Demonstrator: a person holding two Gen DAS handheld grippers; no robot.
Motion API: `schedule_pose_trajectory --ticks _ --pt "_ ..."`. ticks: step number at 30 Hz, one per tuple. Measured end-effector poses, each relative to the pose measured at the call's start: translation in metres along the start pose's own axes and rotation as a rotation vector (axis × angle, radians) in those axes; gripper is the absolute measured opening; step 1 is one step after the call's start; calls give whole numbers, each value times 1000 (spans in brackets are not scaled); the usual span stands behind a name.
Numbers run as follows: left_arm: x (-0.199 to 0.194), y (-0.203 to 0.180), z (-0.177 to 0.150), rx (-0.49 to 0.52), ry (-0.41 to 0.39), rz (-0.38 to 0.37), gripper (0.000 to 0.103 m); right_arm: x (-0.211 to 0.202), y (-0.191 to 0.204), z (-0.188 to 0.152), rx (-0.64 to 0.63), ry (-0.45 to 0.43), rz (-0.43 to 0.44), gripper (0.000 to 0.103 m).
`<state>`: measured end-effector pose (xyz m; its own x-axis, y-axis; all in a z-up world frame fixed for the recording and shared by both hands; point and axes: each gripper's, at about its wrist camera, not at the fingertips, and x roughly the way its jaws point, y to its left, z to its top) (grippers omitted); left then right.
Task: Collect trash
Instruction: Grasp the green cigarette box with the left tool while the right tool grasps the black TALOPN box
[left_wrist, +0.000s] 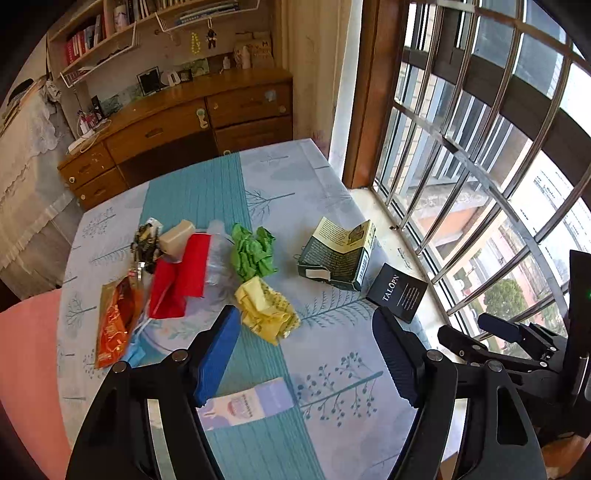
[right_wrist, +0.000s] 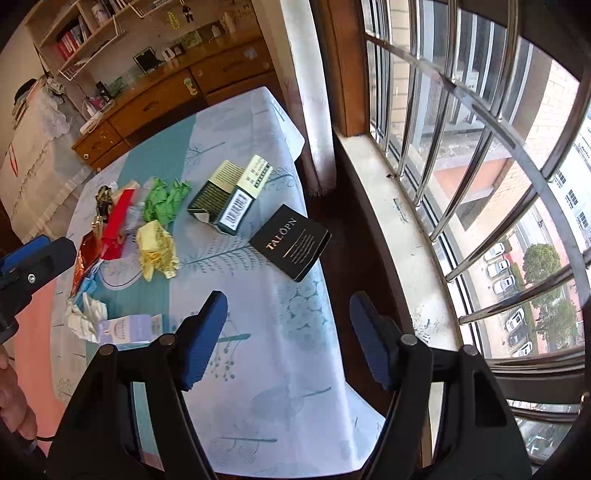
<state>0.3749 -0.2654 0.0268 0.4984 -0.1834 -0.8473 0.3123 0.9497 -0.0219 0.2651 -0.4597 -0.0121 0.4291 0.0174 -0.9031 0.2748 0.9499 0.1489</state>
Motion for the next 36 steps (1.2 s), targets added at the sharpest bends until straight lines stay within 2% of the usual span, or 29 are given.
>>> schedule_pose_trajectory --ticks 4,9,12,14,15,17,20,26,30,36 --pt "66 -28 23 13 75 10 76 56 -30 24 17 75 40 60" --pt "117 -43 43 34 119 32 76 106 -49 39 73 129 90 57" --pt "135 -40 51 28 142 37 76 127 -50 47 93 154 144 50" --pt "149 -39 56 16 160 35 76 134 -49 52 84 144 182 41" --pt "153 -35 58 9 167 34 76 135 -45 53 68 133 188 38" --pt "160 -33 59 3 179 35 76 133 -36 57 24 109 184 21" --pt "169 -33 62 5 194 33 76 131 -31 64 -15 80 186 10" --pt "182 -48 66 28 214 23 76 121 -36 71 -9 59 202 5" --pt "189 -57 65 56 228 41 76 102 -35 65 3 62 217 4" --pt "203 -67 67 83 254 73 76 96 -38 61 2 71 227 3"
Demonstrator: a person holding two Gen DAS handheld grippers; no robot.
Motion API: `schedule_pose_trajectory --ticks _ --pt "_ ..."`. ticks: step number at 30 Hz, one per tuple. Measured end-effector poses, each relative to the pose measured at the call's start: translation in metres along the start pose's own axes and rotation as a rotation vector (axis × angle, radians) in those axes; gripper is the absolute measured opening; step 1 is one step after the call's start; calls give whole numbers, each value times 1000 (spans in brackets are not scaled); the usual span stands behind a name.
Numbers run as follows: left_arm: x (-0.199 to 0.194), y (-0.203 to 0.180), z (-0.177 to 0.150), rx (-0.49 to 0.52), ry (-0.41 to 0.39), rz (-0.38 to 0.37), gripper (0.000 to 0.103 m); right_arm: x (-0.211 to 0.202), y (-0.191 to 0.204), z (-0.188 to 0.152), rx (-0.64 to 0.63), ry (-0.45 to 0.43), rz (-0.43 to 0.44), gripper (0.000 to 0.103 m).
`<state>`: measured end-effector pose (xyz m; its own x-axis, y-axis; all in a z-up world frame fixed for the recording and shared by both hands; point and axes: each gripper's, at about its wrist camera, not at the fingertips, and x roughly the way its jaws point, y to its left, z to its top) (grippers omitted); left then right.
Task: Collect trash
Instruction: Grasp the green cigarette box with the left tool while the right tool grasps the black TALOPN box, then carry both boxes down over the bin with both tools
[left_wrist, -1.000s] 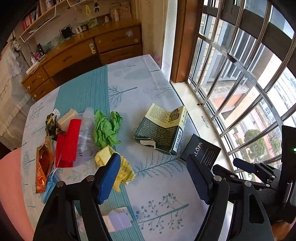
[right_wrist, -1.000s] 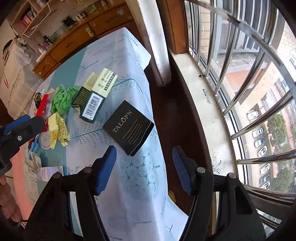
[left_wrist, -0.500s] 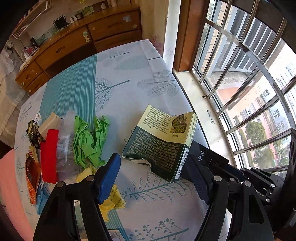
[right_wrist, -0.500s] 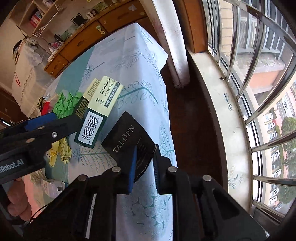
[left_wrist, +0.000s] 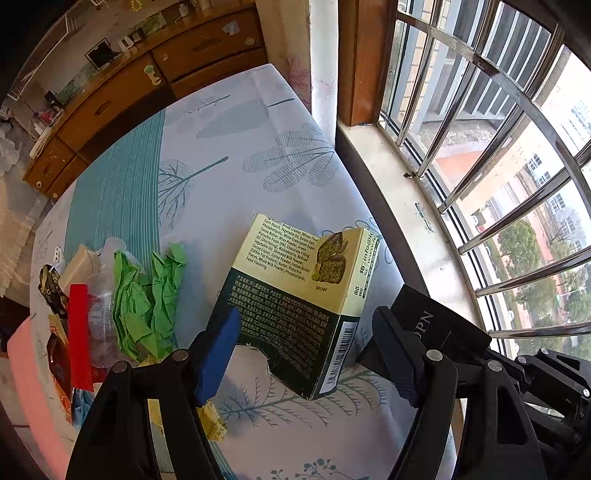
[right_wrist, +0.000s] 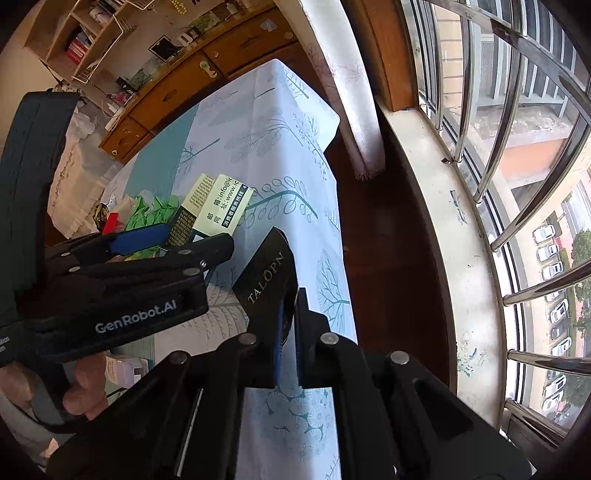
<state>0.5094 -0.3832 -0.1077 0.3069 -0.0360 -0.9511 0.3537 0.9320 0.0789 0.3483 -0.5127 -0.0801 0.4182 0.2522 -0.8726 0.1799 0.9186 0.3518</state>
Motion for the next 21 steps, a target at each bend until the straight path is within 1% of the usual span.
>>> schedule_pose_trajectory --ticks 2,3,4,6,7,8,9,10,13,21 --pt "4 -2 2 5 10 14 72 0 0 -1 1 1 2 3" --pt "6 -2 2 5 14 12 65 1 0 -1 2 2 3 3" --pt "7 -2 3 4 23 5 56 1 0 -2 2 2 4 3" --pt "11 -1 3 -2 40 -3 43 1 0 -3 1 4 5 3" --pt "9 0 3 -3 31 0 36 2 1 -3 -3 6 8 3" --pt "7 0 2 0 18 -3 30 2 2 -4 -4 6 10 3" --pt "3 0 2 10 3 7 28 2 3 -4 -5 7 11 3" --pt "-1 0 1 11 -10 8 26 1 4 -4 -7 7 12 3" --pt "-16 6 -5 -9 -42 -26 23 -2 9 -5 -17 2 16 2" --pt "-76 32 -38 -94 -113 -108 23 -21 40 -14 -82 -22 19 0"
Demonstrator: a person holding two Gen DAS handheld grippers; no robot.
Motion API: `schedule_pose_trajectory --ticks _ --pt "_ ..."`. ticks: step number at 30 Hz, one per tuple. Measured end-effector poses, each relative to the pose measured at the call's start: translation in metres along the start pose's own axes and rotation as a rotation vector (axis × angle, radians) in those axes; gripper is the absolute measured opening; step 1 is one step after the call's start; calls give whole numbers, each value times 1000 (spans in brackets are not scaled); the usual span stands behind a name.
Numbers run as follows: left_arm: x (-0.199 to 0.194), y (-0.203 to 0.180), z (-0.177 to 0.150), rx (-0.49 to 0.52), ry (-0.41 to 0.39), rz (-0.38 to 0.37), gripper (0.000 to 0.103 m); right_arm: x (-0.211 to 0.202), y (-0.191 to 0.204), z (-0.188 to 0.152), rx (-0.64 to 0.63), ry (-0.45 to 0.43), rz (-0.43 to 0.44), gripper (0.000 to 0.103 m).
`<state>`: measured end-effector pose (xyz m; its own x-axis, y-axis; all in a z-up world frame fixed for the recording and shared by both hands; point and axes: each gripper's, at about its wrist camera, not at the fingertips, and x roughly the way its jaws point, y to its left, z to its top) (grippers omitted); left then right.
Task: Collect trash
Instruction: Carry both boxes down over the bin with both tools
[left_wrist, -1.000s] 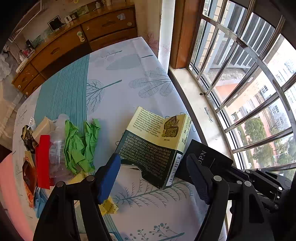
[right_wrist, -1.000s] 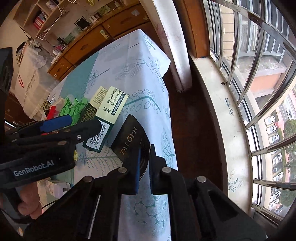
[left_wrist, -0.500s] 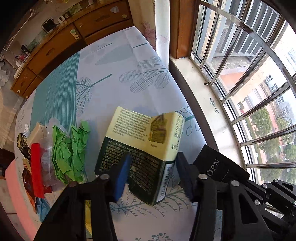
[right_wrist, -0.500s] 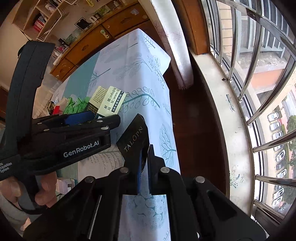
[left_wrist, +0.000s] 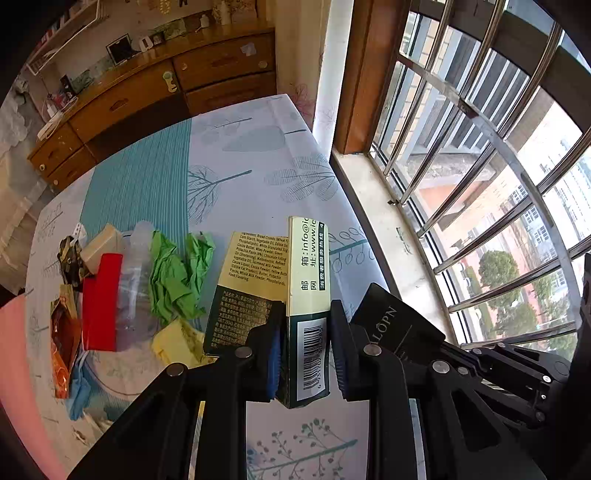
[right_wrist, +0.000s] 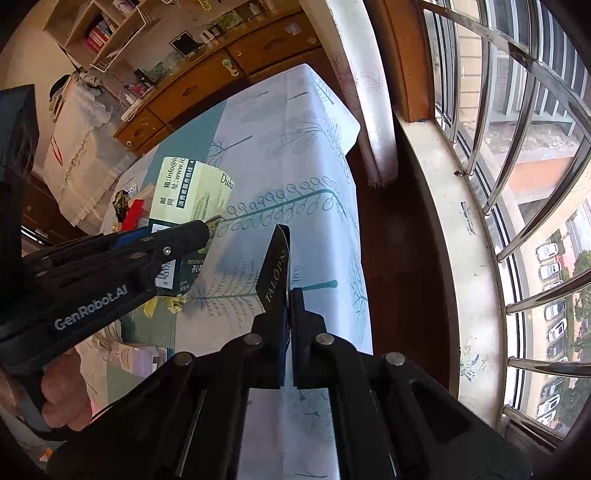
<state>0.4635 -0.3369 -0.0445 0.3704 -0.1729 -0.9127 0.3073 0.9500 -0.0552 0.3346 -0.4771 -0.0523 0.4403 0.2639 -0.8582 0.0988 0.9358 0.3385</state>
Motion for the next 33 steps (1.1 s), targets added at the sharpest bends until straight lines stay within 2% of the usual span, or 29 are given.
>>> schedule_pose_trajectory --ticks 7,13,22,28,33 --pt "-72 21 -41 -30 -61 -69 23 -35 45 -21 -62 -39 -4 0" --pt "-139 48 -103 4 -119 -96 23 -70 98 -61 -89 -73 -26 0" --pt "-214 109 -228 86 -169 -80 23 -101 187 -164 -73 -66 -87 0" --pt "-237 141 -326 140 -177 -68 23 -109 236 -237 -74 -64 -134 0" --pt "-247 166 -396 139 -160 -79 23 -110 272 -295 -100 -28 -169 0"
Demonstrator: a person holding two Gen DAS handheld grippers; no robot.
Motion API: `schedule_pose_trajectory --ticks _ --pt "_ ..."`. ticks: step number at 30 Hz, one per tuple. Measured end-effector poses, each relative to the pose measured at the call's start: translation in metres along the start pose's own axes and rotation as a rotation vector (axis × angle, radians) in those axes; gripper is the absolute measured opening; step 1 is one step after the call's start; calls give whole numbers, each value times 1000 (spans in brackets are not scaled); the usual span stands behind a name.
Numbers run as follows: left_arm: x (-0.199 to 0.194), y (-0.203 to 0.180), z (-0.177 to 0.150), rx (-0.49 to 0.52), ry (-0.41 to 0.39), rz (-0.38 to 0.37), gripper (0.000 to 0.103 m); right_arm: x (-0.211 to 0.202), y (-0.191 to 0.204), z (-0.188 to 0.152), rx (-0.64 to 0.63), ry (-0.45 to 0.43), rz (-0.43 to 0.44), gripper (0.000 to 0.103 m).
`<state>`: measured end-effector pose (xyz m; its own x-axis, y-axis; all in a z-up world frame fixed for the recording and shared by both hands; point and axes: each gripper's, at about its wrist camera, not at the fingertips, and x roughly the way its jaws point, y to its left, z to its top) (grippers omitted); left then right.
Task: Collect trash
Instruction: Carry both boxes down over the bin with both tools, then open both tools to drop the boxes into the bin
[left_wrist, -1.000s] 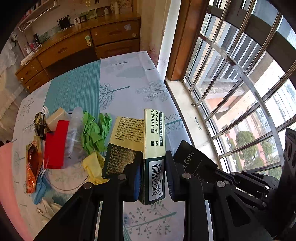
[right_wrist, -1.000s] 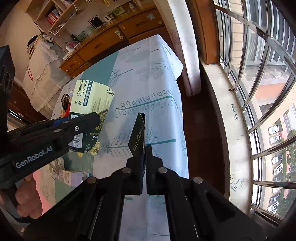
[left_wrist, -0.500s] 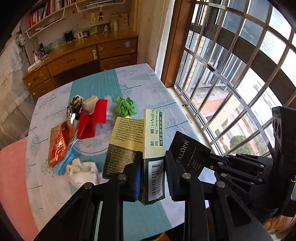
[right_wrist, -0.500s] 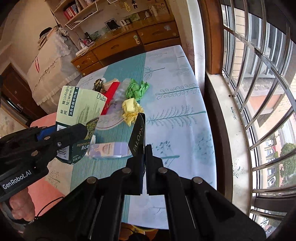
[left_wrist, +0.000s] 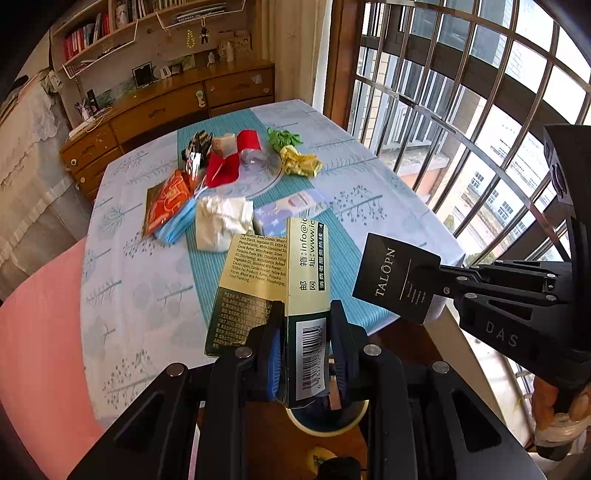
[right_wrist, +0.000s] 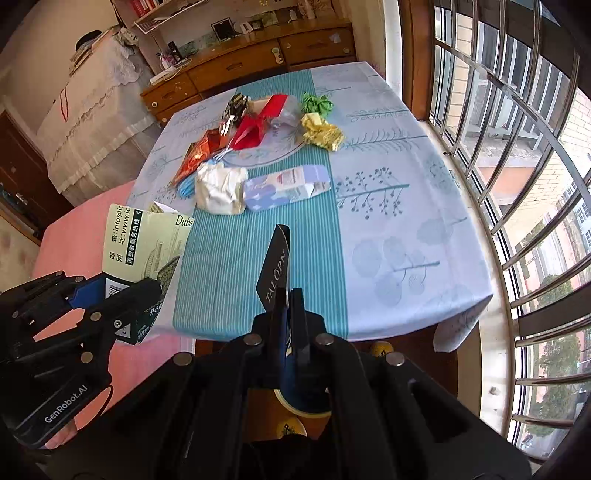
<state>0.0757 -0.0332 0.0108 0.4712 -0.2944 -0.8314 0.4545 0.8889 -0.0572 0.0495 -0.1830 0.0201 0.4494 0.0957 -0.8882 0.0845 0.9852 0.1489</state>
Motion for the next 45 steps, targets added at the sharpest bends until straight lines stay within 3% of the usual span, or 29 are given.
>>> schedule_pose_trajectory --ticks 8,17,27,36,45 --pt "-11 12 -77 -82 67 -22 23 4 41 -65 -88 120 -20 0" --pt "33 21 -124 -232 160 -7 23 47 31 -117 -117 256 -20 0" --pt "134 2 -172 -311 256 28 23 127 -24 -181 -48 341 -16 0" --pt "228 -4 -214 -399 271 -41 23 201 -64 -226 25 364 -34 0" --pt "312 -13 -243 -361 301 -64 25 266 -98 -251 100 340 -53 0"
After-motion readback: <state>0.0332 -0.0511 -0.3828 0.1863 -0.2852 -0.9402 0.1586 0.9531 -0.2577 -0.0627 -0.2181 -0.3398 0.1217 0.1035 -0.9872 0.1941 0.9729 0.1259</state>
